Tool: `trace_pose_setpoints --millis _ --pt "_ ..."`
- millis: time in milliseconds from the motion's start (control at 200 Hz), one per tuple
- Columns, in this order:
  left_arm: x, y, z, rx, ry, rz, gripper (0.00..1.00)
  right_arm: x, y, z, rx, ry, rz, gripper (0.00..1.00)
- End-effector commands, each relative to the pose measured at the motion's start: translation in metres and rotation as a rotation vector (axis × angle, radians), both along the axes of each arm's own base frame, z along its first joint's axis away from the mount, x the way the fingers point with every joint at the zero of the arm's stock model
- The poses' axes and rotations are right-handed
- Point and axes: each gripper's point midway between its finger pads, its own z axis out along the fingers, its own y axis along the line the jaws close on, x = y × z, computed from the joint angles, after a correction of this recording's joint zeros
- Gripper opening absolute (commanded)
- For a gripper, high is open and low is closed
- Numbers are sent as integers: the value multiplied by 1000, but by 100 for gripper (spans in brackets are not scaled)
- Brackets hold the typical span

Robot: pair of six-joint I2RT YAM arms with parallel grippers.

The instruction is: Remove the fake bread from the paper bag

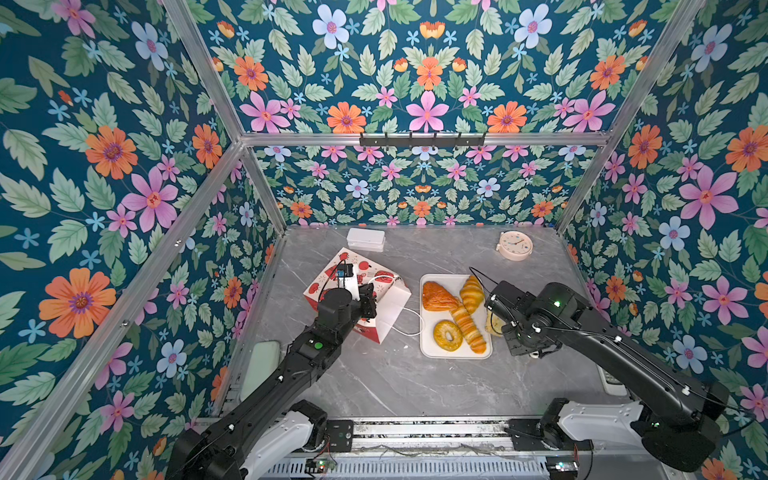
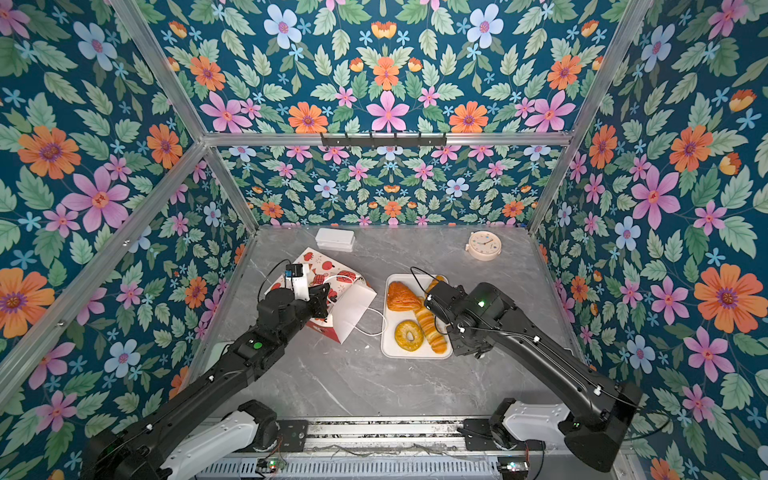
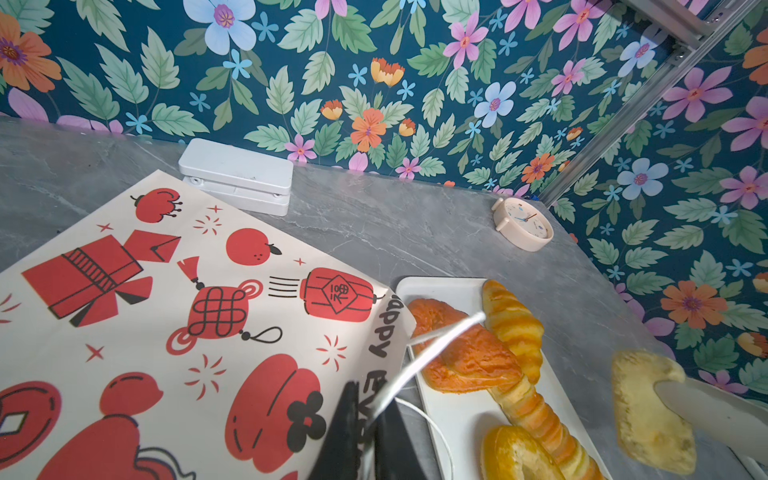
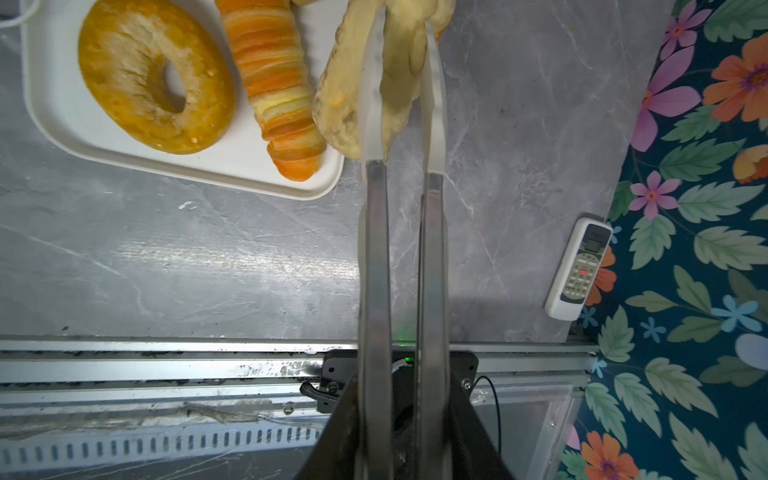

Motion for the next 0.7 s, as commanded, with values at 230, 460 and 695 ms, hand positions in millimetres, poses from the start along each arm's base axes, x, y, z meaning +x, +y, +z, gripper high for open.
trace_pose_setpoints --millis 230,460,695 --pt "-3 4 15 -23 -56 2 11 17 10 -3 -79 30 68 28" --pt "-5 6 14 -27 -59 5 11 25 23 -7 -111 54 110 28" --pt "-7 8 13 -33 -63 7 11 32 32 -12 -234 81 165 28"
